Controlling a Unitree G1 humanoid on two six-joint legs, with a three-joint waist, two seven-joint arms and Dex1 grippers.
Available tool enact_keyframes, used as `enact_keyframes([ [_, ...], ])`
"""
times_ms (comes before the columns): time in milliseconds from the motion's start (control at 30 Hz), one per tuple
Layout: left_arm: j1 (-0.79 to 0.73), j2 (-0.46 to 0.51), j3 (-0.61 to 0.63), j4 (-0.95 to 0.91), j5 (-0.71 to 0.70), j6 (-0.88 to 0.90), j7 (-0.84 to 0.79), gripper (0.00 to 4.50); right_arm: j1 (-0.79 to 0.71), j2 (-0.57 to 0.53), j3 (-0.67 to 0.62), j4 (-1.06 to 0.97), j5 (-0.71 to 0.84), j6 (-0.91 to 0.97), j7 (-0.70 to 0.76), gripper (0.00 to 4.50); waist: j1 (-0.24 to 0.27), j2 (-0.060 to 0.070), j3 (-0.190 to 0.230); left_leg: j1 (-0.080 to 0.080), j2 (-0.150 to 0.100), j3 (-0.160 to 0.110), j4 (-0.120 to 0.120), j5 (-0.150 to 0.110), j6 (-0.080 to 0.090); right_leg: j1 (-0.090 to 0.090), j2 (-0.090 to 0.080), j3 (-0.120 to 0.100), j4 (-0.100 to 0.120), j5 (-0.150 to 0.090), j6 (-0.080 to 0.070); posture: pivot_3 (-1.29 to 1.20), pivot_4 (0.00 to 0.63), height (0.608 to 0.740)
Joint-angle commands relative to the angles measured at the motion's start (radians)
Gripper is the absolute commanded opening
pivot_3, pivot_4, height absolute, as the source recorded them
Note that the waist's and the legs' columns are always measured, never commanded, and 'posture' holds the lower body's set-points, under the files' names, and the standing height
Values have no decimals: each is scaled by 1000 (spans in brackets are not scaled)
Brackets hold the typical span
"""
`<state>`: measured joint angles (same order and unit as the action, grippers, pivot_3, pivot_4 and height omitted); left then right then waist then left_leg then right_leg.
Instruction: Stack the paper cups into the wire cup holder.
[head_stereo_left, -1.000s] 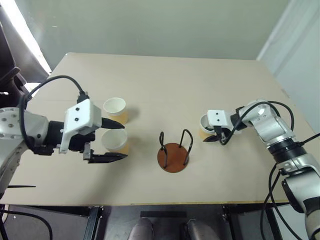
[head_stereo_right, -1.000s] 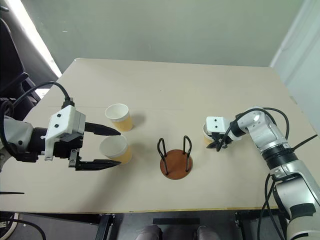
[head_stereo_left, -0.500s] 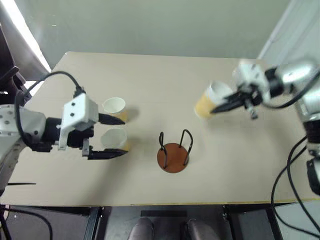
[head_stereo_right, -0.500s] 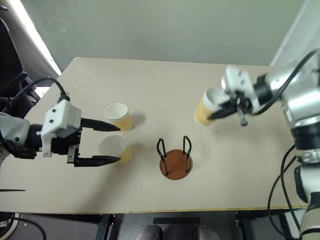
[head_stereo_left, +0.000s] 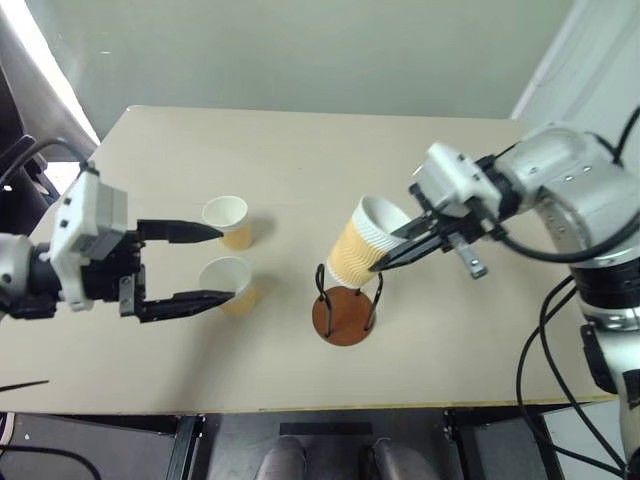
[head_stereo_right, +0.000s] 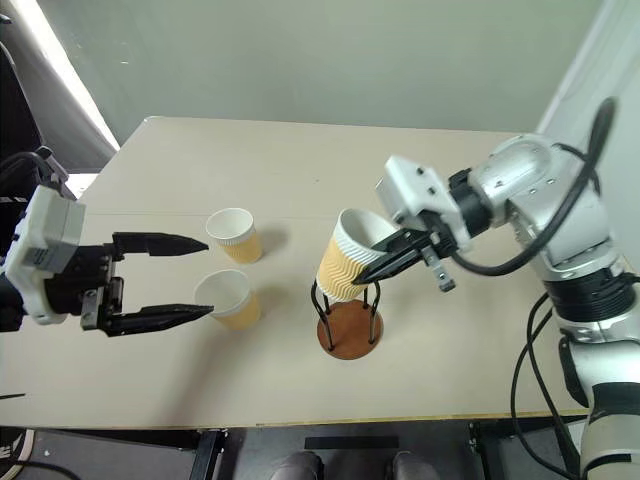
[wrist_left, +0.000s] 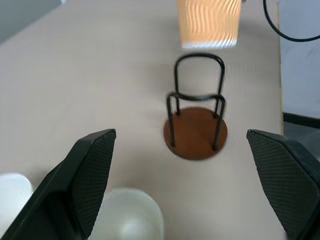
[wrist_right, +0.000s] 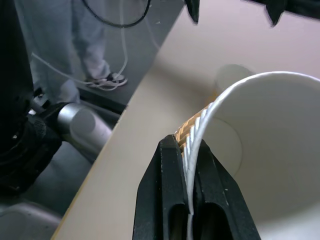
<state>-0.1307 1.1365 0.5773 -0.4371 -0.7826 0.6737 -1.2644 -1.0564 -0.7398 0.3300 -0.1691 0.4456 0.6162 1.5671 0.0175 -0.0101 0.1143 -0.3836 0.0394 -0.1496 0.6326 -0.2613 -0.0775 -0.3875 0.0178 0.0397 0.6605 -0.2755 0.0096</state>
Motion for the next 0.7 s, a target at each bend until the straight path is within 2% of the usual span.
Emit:
enact_keyframes([
  [33, 29, 14, 80, -39, -9, 3, -5, 4500, -3, 11, 16, -15, -36, -44, -7, 20, 3, 0, 0, 0, 0, 0, 0, 0, 0, 0, 0, 0, 0, 0, 0, 0, 150, 740],
  [267, 71, 8, 121, -80, -27, 20, 22, 4500, 3, 44, 76, 38, -137, -158, 0, 20, 2, 0, 0, 0, 0, -2, 3, -1, 1, 0, 0, 0, 0, 0, 0, 0, 150, 740],
  [567, 94, 13, 131, -86, -24, 18, 34, 4500, -3, 55, 83, 85, -186, -217, 35, 20, 2, 0, 0, 0, 0, -2, 2, -1, 1, 0, 0, 0, 1, 0, 0, 0, 150, 740],
  [700, 90, 17, 121, -78, -14, 7, 29, 4500, 5, 47, 84, 67, -190, -217, 47, 908, 2, 0, 0, 0, 0, -2, 2, -1, 1, 0, 0, 0, 1, 0, 0, 0, 150, 740],
])
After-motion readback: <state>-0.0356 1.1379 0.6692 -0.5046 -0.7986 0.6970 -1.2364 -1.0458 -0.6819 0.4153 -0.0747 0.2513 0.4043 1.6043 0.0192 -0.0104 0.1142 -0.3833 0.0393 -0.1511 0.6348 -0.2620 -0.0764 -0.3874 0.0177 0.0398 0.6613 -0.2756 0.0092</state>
